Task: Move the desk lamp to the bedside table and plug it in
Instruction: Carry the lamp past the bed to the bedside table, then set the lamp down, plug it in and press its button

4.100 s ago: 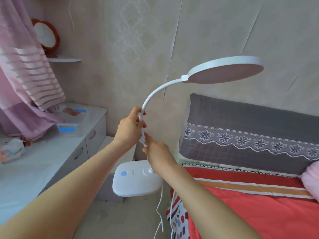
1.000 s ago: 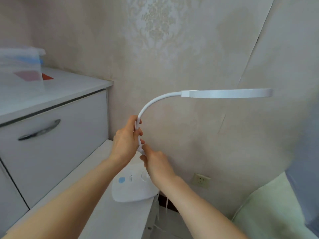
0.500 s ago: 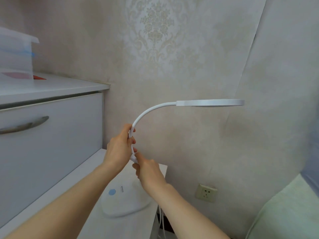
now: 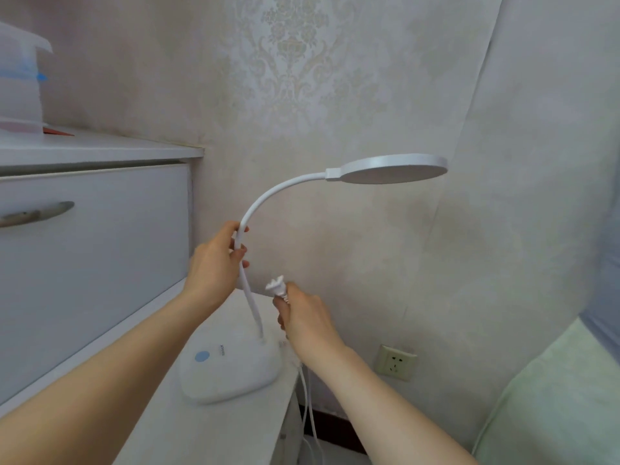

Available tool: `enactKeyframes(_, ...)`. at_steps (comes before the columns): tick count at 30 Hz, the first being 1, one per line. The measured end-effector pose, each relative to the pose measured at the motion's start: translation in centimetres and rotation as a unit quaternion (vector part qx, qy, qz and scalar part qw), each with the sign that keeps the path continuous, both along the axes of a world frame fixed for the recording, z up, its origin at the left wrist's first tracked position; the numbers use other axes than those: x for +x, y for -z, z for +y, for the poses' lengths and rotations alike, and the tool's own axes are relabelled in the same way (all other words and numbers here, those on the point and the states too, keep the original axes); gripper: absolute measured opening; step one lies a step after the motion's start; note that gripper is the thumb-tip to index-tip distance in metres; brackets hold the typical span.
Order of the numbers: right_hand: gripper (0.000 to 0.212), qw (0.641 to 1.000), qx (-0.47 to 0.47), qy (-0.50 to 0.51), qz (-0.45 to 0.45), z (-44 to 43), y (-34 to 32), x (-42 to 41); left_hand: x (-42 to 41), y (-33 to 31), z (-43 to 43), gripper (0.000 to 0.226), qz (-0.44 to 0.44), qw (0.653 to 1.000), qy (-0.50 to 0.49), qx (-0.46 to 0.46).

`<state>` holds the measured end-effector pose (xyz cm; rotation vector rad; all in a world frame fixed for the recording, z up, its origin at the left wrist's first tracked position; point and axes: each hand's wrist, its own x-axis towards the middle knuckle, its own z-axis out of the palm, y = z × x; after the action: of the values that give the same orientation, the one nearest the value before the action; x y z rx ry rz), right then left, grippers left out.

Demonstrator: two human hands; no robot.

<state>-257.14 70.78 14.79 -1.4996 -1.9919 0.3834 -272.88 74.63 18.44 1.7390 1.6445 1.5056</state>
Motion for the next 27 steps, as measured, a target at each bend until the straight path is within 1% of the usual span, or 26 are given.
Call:
enactKeyframes(2, 0.017, 0.998, -0.019, 0.020, 0.057, -0.7, 0.1, 2.0, 0.6, 0.4, -0.2, 0.032, -0.006, 1.000, -0.010, 0.004)
enactKeyframes(3, 0.017, 0.997, -0.017, 0.031, 0.068, -0.9, 0.2, 2.9, 0.7, 0.6, -0.3, 0.035, -0.013, 1.000, -0.013, 0.005)
enactKeyframes(6, 0.020, 0.997, 0.008, 0.072, 0.039, -1.1, 0.7, 5.9, 0.8, 1.2, -0.8, 0.043, -0.021, 1.000, -0.013, 0.005)
enactKeyframes(7, 0.021, 0.996, 0.008, 0.076, 0.044, -1.2, 0.9, 6.8, 0.8, 1.4, -1.1, 0.049, -0.013, 1.000, -0.016, -0.005)
enactKeyframes(8, 0.021, 0.996, 0.003, 0.074, 0.053, -1.3, 1.1, 7.5, 0.7, 1.7, -1.4, 0.054, 0.000, 1.000, -0.016, -0.025)
enactKeyframes(10, 0.021, 0.996, -0.012, 0.069, 0.057, -1.7, 1.4, 8.5, 0.3, 2.6, -2.3, 0.063, 0.025, 0.993, 0.021, -0.111)
enactKeyframes(11, 0.022, 0.996, -0.019, 0.065, 0.056, -2.0, 1.4, 8.8, 0.0, 3.2, -2.8, 0.063, 0.055, 0.982, 0.060, -0.172)
enactKeyframes(12, 0.024, 0.996, -0.026, 0.061, 0.062, -2.2, 1.5, 9.0, -0.2, 3.7, -3.5, 0.065, 0.106, 0.961, 0.098, -0.238)
enactKeyframes(13, 0.026, 0.996, -0.031, 0.057, 0.069, -2.4, 1.5, 9.0, -0.6, 4.2, -4.0, 0.071, 0.167, 0.932, 0.123, -0.296)
enactKeyframes(15, 0.026, 0.995, -0.023, 0.050, 0.079, -2.5, 1.6, 8.8, -1.1, 5.0, -4.8, 0.083, 0.268, 0.881, 0.147, -0.362)
enactKeyframes(16, 0.025, 0.996, -0.007, 0.047, 0.074, -2.6, 1.6, 8.8, -1.1, 5.2, -4.9, 0.087, 0.299, 0.865, 0.156, -0.372)
enactKeyframes(18, 0.022, 0.997, 0.023, 0.036, 0.061, -2.9, 1.8, 8.6, -1.0, 5.3, -4.8, 0.089, 0.326, 0.856, 0.169, -0.364)
enactKeyframes(22, 0.021, 0.995, 0.041, 0.049, 0.080, -2.8, 2.7, 8.6, -0.7, 5.8, -4.7, 0.086, 0.307, 0.870, 0.178, -0.343)
enactKeyframes(25, 0.019, 0.993, 0.041, 0.075, 0.087, -2.6, 3.5, 8.8, -0.4, 6.7, -4.8, 0.091, 0.314, 0.879, 0.151, -0.326)
enactKeyframes(27, 0.020, 0.991, 0.038, 0.093, 0.089, -2.4, 4.1, 8.7, -0.1, 7.2, -4.7, 0.094, 0.324, 0.879, 0.128, -0.325)
